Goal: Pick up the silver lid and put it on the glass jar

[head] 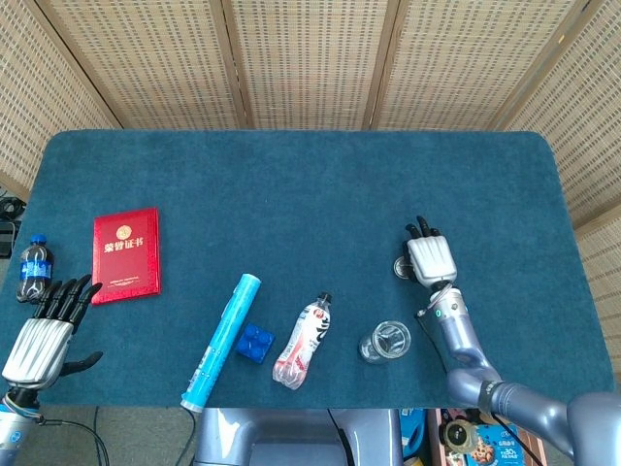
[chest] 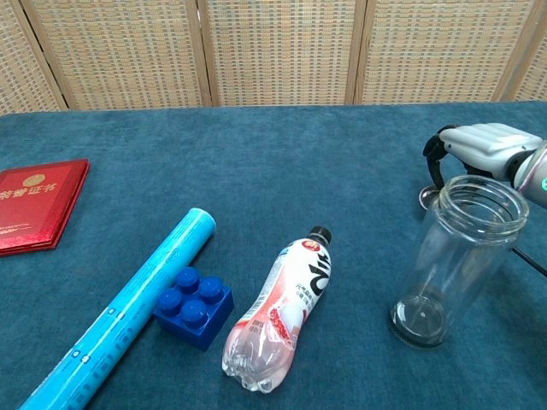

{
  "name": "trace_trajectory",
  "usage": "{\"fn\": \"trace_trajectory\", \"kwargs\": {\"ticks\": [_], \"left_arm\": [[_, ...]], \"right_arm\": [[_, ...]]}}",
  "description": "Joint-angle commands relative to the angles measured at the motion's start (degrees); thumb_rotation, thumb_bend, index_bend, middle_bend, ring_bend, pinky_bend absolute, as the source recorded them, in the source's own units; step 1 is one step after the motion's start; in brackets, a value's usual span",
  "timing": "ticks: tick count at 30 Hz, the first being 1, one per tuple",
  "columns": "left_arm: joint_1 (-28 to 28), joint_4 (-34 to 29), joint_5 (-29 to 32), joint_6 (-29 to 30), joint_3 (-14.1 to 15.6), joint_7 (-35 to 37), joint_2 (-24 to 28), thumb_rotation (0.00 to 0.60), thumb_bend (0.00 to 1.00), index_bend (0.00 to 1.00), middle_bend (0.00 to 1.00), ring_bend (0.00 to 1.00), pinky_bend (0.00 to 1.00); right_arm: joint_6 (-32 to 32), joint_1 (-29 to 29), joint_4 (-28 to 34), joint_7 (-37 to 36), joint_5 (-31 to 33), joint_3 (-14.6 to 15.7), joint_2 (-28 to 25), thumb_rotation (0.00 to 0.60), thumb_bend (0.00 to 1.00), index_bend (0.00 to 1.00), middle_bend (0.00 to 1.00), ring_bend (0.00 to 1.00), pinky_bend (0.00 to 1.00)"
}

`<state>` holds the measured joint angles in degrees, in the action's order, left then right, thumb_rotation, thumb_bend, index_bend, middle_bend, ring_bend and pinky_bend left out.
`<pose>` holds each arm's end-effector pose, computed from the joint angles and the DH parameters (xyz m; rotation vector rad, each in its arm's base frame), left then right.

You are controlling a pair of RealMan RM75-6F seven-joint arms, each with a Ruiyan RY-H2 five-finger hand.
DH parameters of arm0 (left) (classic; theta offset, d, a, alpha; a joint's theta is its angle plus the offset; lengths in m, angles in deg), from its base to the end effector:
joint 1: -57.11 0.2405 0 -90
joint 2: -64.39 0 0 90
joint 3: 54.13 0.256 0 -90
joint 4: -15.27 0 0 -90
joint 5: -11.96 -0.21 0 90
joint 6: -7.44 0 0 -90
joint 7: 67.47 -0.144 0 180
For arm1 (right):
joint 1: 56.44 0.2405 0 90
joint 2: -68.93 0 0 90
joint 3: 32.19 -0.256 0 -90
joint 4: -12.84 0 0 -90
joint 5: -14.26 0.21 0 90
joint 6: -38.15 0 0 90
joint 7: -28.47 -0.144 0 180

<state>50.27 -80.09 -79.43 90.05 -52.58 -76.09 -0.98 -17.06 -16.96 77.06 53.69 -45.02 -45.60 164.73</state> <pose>-0.2880 0.1721 0.1269 -1.5859 -0.8586 -0.8521 -0.2220 -0.3822 -0.0094 1.6473 -0.8390 0.6933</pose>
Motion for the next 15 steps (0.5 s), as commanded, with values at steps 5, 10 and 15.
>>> {"fn": "trace_trajectory", "kwargs": {"ticks": [5, 10, 15], "left_arm": [[0.0, 0.0, 0.0, 0.0, 0.0, 0.2, 0.1, 0.6, 0.16, 0.0, 0.0, 0.0, 0.0], [0.0, 0.1, 0.1, 0.1, 0.0, 0.4, 0.1, 0.6, 0.16, 0.0, 0.0, 0.0, 0.0], [0.1, 0.2, 0.0, 0.2, 0.0, 0.9, 0.3, 0.6, 0.16, 0.0, 0.0, 0.0, 0.0]], "right_arm": [[-2.2, -0.1, 7.0, 4.1, 0.3, -0.6, -4.2, 0.6, 0.52, 0.65, 0.27, 0.0, 0.3], [-4.7, -0.7, 15.4, 7.7, 0.9, -1.2, -9.1, 0.6, 0.52, 0.65, 0.26, 0.0, 0.3], [-7.2, -1.4, 23.7, 10.6, 2.4, -2.4, -14.4, 0.6, 0.52, 0.65, 0.26, 0.0, 0.3]]}}
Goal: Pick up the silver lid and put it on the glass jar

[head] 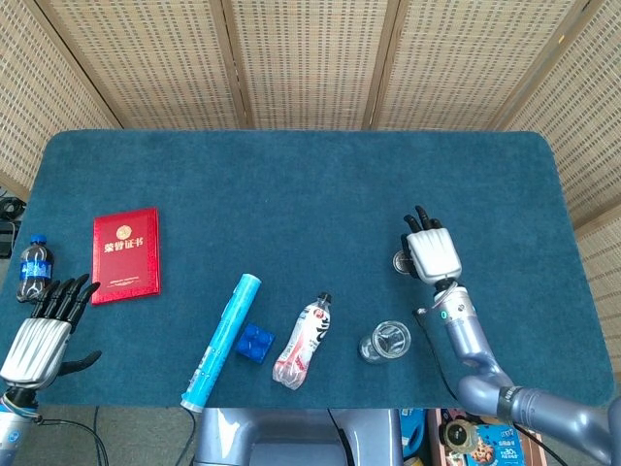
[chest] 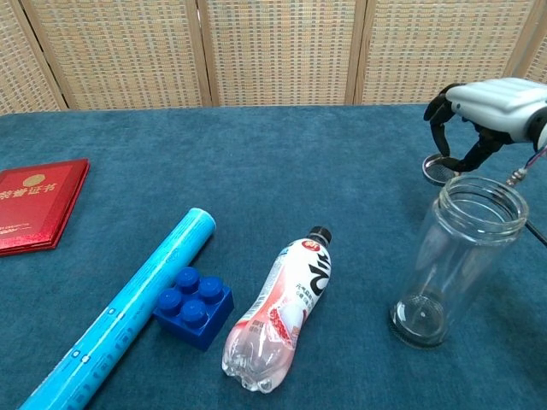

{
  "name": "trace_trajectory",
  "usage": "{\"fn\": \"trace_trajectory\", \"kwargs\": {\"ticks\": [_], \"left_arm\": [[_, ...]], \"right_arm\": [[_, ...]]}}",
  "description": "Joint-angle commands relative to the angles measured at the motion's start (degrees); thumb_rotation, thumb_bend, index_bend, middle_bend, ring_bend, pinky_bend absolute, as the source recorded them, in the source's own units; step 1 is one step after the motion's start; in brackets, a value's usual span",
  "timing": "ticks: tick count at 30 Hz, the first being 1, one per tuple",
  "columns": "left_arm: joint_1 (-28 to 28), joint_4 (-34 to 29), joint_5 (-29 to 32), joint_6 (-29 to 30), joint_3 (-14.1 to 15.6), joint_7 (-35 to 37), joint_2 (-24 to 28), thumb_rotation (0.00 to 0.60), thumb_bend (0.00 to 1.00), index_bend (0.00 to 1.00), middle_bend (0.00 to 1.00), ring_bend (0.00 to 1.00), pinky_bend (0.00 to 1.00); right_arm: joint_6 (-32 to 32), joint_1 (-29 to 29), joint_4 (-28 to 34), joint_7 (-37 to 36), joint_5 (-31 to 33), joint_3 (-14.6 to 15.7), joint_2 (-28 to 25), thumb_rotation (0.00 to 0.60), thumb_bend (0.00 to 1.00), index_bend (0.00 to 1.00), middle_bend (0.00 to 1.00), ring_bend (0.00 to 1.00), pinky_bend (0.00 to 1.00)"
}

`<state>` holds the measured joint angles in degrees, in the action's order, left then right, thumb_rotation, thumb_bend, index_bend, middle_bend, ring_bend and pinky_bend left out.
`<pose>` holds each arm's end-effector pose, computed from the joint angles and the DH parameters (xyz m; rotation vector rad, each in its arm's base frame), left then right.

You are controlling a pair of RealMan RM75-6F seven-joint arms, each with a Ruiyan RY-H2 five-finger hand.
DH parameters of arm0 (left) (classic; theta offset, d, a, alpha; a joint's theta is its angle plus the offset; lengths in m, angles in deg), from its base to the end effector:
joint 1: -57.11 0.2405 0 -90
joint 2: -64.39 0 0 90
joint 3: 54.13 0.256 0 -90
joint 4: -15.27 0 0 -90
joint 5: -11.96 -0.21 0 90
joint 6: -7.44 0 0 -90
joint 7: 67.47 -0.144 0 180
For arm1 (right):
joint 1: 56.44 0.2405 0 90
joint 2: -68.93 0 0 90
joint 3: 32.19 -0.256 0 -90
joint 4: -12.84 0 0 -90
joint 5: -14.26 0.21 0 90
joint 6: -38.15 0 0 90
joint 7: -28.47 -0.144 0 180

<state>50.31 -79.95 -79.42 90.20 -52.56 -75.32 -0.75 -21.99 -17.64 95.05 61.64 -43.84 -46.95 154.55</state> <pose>-0.2890 0.1720 0.1286 -1.5810 -0.8642 -0.8572 -0.1860 -0.3694 0.0344 1.6608 -0.7539 0.7539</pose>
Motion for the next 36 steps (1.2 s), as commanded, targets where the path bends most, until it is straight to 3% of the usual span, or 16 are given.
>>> {"fn": "trace_trajectory", "kwargs": {"ticks": [1, 12, 23, 31, 36], "left_arm": [[0.0, 0.0, 0.0, 0.1, 0.0, 0.3, 0.1, 0.6, 0.16, 0.0, 0.0, 0.0, 0.0], [0.0, 0.9, 0.3, -0.2, -0.1, 0.6, -0.2, 0.6, 0.16, 0.0, 0.0, 0.0, 0.0], [0.1, 0.8, -0.3, 0.4, 0.1, 1.0, 0.0, 0.6, 0.16, 0.0, 0.0, 0.0, 0.0], [0.1, 0.7, -0.7, 0.6, 0.2, 1.2, 0.2, 0.6, 0.16, 0.0, 0.0, 0.0, 0.0], [0.3, 0.5, -1.3, 1.1, 0.4, 1.4, 0.3, 0.6, 0.16, 0.0, 0.0, 0.0, 0.0]], "right_arm": [[-2.7, -0.8, 7.3, 3.1, 1.5, -1.2, -5.3, 0.6, 0.52, 0.65, 0.26, 0.0, 0.3], [-8.4, -3.3, 25.5, 6.6, 2.9, -3.4, -19.0, 0.6, 0.52, 0.65, 0.26, 0.0, 0.3], [-13.0, -7.2, 36.7, 4.4, -0.4, -3.2, -28.9, 0.6, 0.52, 0.65, 0.26, 0.0, 0.3], [-15.1, -11.2, 43.5, 0.5, -5.2, -0.6, -33.1, 0.6, 0.52, 0.66, 0.26, 0.0, 0.3], [-14.8, -12.4, 44.7, -0.5, -7.7, 1.7, -32.8, 0.6, 0.52, 0.66, 0.26, 0.0, 0.3]]}}
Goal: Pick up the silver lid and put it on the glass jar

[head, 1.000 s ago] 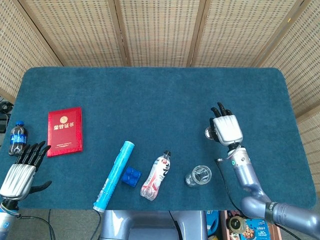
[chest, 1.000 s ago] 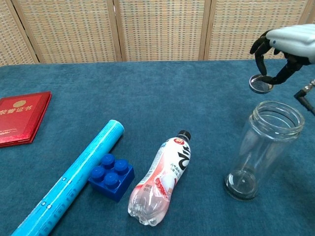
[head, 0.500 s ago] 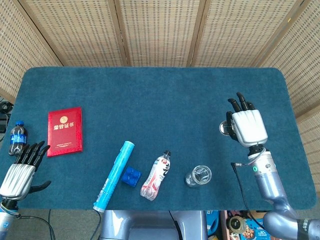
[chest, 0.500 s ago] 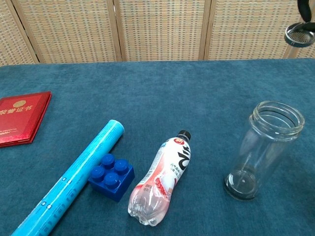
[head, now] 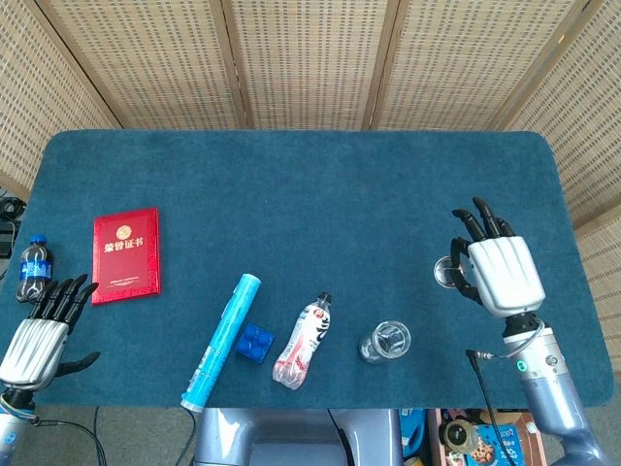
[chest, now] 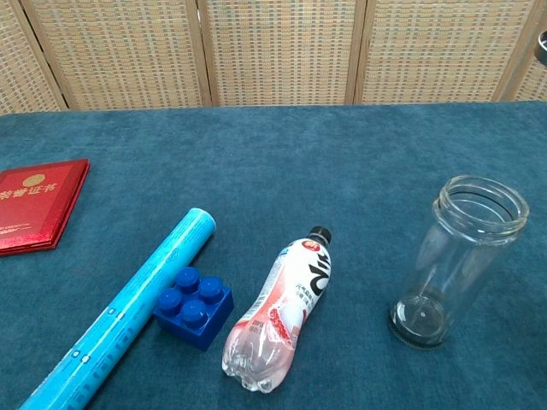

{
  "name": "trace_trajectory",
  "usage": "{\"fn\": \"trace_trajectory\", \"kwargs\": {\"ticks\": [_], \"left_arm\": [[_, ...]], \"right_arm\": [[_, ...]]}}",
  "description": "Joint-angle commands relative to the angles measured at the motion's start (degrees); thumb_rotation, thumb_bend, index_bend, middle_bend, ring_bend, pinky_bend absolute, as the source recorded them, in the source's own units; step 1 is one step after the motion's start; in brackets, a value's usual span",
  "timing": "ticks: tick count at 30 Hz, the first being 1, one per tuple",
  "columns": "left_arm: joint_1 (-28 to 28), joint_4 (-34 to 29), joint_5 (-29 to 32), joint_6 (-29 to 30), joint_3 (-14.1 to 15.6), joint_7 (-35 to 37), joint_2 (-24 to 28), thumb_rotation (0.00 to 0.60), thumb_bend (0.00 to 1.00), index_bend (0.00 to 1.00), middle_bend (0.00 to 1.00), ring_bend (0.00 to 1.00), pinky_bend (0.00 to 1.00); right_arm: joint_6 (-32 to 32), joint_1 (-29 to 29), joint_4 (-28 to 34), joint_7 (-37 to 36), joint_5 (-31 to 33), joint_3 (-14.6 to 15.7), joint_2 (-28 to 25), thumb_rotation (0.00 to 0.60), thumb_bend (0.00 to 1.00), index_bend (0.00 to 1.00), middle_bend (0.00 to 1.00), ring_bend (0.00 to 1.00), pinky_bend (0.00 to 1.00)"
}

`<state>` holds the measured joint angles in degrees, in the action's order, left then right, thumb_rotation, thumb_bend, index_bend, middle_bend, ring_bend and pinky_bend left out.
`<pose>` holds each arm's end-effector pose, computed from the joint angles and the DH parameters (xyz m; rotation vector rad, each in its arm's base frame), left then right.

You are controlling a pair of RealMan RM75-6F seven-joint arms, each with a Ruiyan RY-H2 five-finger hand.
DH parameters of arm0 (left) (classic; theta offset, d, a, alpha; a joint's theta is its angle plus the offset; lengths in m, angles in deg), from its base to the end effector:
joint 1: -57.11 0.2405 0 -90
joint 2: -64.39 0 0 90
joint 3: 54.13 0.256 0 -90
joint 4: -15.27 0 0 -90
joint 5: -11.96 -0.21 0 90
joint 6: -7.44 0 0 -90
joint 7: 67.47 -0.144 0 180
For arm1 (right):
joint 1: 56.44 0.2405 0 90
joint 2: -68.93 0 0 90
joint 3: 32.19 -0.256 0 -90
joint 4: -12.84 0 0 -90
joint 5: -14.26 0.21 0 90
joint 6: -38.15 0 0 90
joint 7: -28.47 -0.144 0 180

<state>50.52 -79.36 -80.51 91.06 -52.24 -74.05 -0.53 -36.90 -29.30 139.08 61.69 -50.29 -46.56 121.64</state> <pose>-0.2894 0.1698 0.1309 -1.5843 -0.8596 -0.8755 -0.1356 -0.2717 0.1802 1.5679 -0.7162 0.9337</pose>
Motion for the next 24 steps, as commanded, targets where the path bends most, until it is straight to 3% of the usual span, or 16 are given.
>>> {"fn": "trace_trajectory", "kwargs": {"ticks": [1, 12, 24], "left_arm": [[0.1, -0.2, -0.5, 0.4, 0.1, 0.2, 0.1, 0.6, 0.16, 0.0, 0.0, 0.0, 0.0], [0.4, -2.5, -3.6, 2.1, 1.0, 1.9, 1.6, 0.6, 0.16, 0.0, 0.0, 0.0, 0.0], [0.3, -3.5, -4.2, 2.0, 1.2, 1.2, 1.7, 0.6, 0.16, 0.0, 0.0, 0.0, 0.0]], "right_arm": [[0.1, -0.9, 0.6, -0.5, -1.7, 1.8, 0.5, 0.6, 0.52, 0.66, 0.26, 0.0, 0.3], [-0.1, -1.2, 0.8, 0.5, -3.4, 3.8, 2.3, 0.6, 0.52, 0.66, 0.26, 0.0, 0.3], [-0.1, -1.8, 7.2, 0.3, -5.3, 5.1, 1.2, 0.6, 0.52, 0.66, 0.25, 0.0, 0.3]]}}
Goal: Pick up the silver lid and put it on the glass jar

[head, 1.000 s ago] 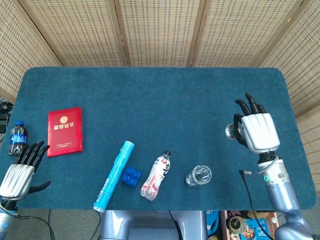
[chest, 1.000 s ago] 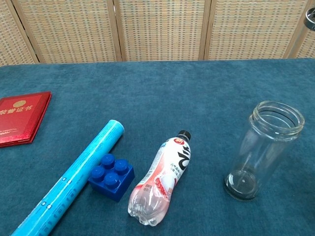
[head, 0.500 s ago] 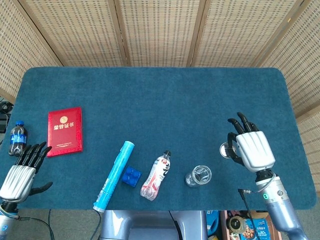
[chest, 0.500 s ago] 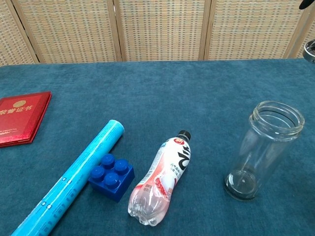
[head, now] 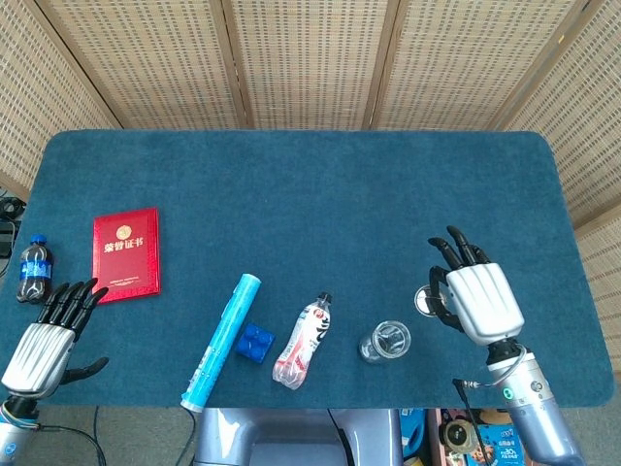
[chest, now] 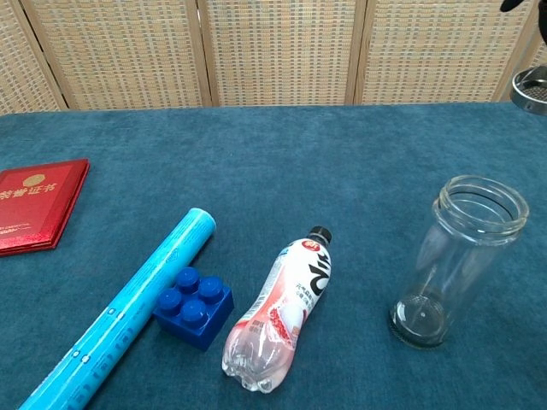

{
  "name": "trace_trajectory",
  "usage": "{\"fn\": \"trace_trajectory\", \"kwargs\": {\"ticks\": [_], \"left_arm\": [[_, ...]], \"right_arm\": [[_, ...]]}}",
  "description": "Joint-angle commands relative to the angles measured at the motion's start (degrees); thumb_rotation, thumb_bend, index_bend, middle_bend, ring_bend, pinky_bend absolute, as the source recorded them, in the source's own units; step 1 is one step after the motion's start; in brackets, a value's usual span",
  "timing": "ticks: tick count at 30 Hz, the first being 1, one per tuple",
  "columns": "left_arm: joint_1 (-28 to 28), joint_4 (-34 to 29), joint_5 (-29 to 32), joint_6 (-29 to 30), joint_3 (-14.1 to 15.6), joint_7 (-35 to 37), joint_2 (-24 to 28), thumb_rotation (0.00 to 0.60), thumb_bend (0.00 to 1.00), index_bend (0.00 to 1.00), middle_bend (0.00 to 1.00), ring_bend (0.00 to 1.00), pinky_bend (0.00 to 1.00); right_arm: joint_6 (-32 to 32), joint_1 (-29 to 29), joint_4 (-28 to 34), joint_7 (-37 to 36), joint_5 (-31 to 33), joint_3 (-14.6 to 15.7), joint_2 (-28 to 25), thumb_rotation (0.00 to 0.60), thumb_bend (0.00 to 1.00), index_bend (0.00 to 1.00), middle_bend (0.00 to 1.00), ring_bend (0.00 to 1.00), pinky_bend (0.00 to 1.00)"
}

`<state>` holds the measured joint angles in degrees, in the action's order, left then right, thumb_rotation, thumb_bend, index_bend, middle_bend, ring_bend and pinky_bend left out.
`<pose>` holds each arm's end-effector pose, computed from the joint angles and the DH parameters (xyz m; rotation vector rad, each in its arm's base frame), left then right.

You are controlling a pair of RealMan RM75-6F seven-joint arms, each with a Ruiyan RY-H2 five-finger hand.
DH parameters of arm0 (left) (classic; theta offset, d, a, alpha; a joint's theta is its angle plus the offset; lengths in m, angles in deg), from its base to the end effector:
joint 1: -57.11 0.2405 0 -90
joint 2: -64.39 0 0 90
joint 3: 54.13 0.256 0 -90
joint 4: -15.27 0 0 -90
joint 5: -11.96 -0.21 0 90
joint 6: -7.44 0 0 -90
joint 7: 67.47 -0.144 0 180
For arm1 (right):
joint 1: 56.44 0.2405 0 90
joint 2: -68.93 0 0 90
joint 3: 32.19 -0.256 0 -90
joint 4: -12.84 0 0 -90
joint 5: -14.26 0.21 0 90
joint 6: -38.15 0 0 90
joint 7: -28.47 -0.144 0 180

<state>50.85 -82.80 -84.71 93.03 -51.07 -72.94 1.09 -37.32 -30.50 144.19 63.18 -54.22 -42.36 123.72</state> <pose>-0.2708 0.1613 0.1342 -1.6136 -0.8632 -0.9611 -0.1238 -0.2451 0.1594 1.6459 -0.7896 0.9657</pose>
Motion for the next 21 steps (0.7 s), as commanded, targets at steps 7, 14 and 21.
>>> {"fn": "trace_trajectory", "kwargs": {"ticks": [7, 14, 21], "left_arm": [[-0.1, 0.0, -0.1, -0.1, 0.0, 0.3, 0.1, 0.6, 0.16, 0.0, 0.0, 0.0, 0.0], [0.0, 0.0, 0.0, 0.1, -0.1, 0.7, 0.3, 0.6, 0.16, 0.0, 0.0, 0.0, 0.0], [0.0, 0.4, -0.5, 0.1, 0.1, 1.2, 0.2, 0.6, 0.16, 0.0, 0.0, 0.0, 0.0]], "right_arm": [[1.8, -1.2, 3.6, -2.5, -1.1, 2.5, -1.1, 0.6, 0.52, 0.66, 0.24, 0.0, 0.3], [3.4, -0.9, 3.6, -4.0, -1.5, 3.4, 0.1, 0.6, 0.52, 0.66, 0.23, 0.0, 0.3], [2.9, -0.9, 3.6, -3.0, -2.2, 3.8, 1.6, 0.6, 0.52, 0.66, 0.23, 0.0, 0.3]]}}
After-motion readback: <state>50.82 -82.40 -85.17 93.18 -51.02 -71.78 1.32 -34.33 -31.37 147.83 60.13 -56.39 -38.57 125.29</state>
